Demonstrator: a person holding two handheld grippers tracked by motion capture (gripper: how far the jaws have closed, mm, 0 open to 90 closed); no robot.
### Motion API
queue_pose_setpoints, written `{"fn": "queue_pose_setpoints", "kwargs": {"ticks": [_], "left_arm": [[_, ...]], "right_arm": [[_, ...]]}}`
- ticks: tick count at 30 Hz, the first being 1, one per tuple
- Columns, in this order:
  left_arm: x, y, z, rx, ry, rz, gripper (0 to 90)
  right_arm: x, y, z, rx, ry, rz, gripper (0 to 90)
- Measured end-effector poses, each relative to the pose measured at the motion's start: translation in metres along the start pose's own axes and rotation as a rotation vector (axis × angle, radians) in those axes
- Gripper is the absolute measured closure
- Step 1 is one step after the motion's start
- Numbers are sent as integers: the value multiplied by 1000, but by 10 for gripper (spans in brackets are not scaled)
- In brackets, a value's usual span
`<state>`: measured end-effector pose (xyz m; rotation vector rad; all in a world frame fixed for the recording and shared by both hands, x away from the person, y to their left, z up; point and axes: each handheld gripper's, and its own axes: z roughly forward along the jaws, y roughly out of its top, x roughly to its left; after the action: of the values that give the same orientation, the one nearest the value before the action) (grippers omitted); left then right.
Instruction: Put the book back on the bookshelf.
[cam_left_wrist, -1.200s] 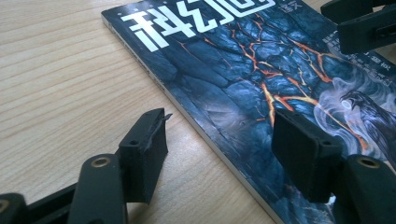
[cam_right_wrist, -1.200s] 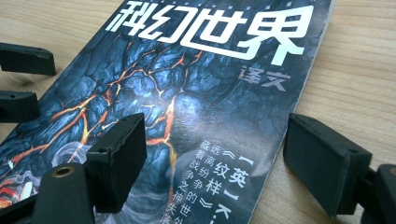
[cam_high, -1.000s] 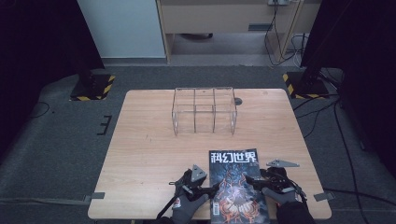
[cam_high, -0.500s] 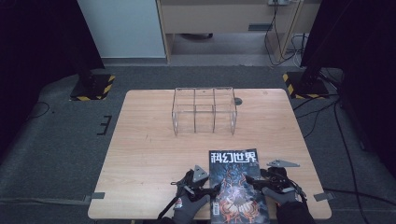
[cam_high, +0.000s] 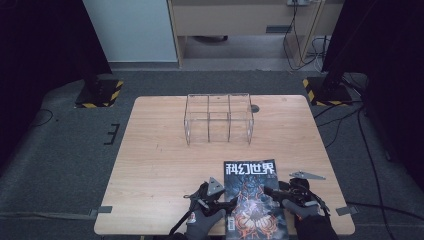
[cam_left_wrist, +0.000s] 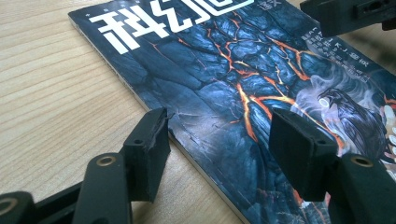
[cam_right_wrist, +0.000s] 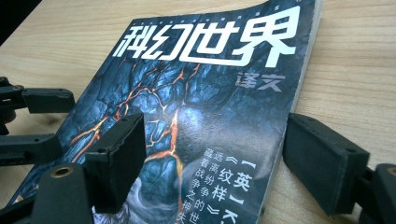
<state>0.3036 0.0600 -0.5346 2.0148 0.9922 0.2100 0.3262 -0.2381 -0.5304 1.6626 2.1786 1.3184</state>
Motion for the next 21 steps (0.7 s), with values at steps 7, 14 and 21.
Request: {"fn": "queue_pose_setpoints", "kwargs": {"ticks": [7,14,21], "left_arm": [[0,0,0,0,-2,0,372],[2,0,-1,-1,14,-3,365],[3,0,-1,-2,17,-9,360]], "right_arm": [[0,1,-1,-4,-11,24,248],[1,3,-6,-19,33,58,268],[1,5,-10,-62,88,82,265]]}}
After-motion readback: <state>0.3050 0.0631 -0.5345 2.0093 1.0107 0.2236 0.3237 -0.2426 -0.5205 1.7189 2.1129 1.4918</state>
